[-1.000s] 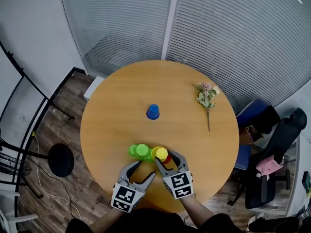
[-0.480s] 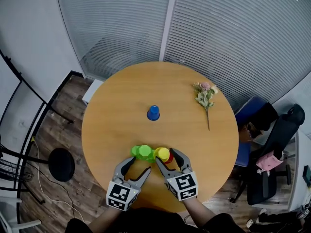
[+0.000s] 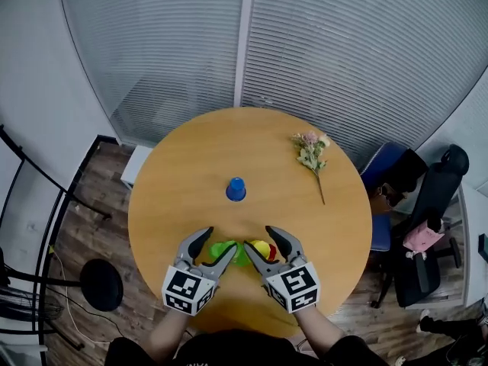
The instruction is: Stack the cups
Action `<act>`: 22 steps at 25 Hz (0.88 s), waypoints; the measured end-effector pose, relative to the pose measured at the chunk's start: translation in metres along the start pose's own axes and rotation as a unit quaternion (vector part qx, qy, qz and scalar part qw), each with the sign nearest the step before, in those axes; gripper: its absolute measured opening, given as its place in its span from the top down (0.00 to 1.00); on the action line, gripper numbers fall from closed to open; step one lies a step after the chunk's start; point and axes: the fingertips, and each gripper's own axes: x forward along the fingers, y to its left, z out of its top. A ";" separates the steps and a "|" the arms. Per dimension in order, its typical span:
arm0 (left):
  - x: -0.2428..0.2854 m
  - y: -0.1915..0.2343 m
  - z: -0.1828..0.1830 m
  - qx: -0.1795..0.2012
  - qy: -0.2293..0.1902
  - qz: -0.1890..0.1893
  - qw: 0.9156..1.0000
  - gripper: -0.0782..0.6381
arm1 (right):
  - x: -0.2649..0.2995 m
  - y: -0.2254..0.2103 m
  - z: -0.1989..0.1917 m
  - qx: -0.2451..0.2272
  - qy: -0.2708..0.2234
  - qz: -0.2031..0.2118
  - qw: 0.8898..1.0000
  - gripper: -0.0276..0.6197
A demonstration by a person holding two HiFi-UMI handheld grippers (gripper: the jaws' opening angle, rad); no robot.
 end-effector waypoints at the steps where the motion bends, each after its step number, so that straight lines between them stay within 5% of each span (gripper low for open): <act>1: 0.005 0.006 0.003 0.001 -0.001 -0.007 1.000 0.51 | 0.003 -0.002 0.002 -0.001 0.000 -0.003 1.000 0.60; 13: 0.090 0.060 -0.017 0.014 0.027 -0.072 0.997 0.51 | 0.047 -0.019 -0.001 0.008 0.057 0.002 0.998 0.60; 22: 0.163 0.097 -0.066 0.005 0.074 -0.074 0.994 0.51 | 0.066 -0.028 -0.020 0.038 0.092 0.008 0.995 0.60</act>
